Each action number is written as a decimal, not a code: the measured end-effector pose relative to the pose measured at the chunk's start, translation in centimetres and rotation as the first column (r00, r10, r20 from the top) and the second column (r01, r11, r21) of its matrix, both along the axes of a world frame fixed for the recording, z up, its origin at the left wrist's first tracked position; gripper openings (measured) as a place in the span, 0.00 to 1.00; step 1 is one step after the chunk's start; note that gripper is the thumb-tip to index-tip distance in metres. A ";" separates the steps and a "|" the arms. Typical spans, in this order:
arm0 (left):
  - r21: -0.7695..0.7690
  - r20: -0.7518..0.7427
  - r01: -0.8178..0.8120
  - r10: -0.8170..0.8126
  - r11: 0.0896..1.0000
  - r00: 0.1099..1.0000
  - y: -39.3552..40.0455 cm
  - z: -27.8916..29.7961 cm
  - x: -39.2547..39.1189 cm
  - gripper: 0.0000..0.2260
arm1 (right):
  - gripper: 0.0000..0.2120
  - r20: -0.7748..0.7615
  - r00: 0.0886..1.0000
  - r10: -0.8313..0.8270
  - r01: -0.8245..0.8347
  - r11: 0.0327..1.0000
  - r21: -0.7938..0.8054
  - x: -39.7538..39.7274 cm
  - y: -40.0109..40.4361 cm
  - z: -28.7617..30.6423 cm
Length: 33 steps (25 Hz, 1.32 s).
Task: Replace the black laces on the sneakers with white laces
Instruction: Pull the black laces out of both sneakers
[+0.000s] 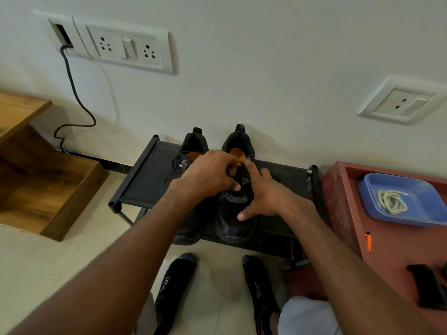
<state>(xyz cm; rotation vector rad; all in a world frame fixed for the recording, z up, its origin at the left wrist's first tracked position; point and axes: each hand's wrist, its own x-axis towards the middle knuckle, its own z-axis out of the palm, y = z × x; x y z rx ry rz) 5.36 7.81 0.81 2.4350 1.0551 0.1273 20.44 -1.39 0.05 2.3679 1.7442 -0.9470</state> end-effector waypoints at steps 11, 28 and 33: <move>0.149 0.027 -0.134 0.131 0.980 0.991 -0.2 1.5 0.1 0.06 | 0.68 -0.003 1.000 -0.002 0.002 1.000 -0.002 0.0 -0.2 0.2; -0.554 0.638 -0.103 0.500 0.826 0.585 0.6 3.5 -0.3 0.10 | 0.68 0.006 1.000 0.004 -0.004 1.000 0.011 0.0 0.1 -0.1; -0.065 0.079 -0.084 0.089 0.994 0.993 0.0 0.7 0.1 0.14 | 0.68 0.023 1.000 -0.001 0.001 1.000 -0.003 -0.1 0.2 -0.3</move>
